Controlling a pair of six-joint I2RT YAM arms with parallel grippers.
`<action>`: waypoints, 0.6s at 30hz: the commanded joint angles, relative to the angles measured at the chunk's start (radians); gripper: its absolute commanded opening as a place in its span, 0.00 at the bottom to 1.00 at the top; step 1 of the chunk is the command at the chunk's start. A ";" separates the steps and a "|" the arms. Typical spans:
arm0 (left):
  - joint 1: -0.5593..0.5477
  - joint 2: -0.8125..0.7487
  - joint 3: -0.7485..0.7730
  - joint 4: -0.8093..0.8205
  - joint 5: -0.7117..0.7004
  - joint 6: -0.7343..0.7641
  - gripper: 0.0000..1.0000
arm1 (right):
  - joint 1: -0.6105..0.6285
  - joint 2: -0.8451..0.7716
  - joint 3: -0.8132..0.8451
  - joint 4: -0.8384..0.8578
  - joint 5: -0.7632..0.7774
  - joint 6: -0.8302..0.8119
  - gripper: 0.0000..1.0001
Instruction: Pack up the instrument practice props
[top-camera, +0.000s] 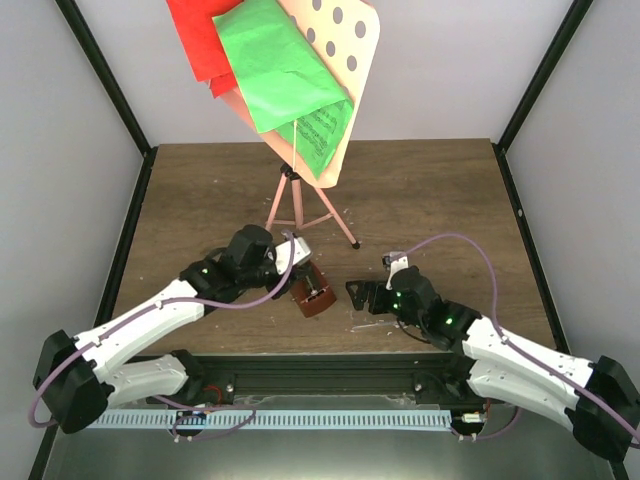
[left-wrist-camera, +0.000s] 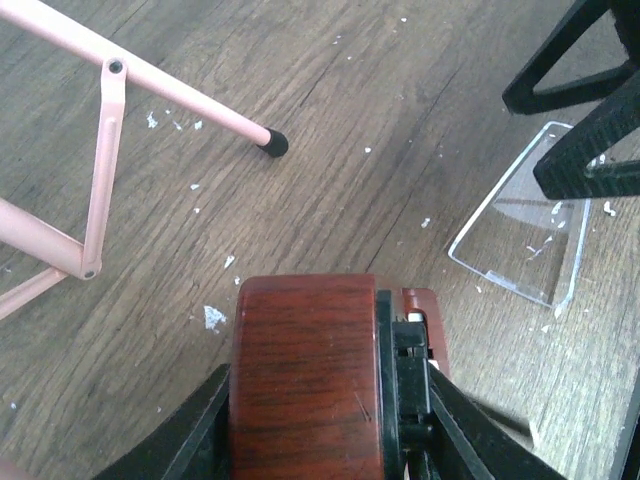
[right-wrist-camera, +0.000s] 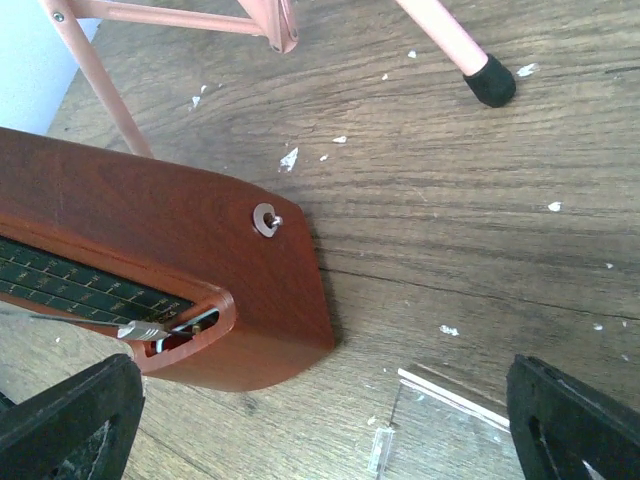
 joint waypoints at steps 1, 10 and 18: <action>-0.014 0.026 0.022 0.073 0.005 0.015 0.19 | 0.007 0.008 -0.034 0.077 -0.012 0.045 1.00; -0.037 0.007 0.028 0.078 -0.069 -0.003 0.61 | 0.007 -0.035 -0.063 0.143 -0.047 0.033 1.00; -0.059 -0.312 -0.043 0.164 -0.265 -0.146 0.88 | 0.007 -0.166 0.012 0.032 -0.015 -0.042 1.00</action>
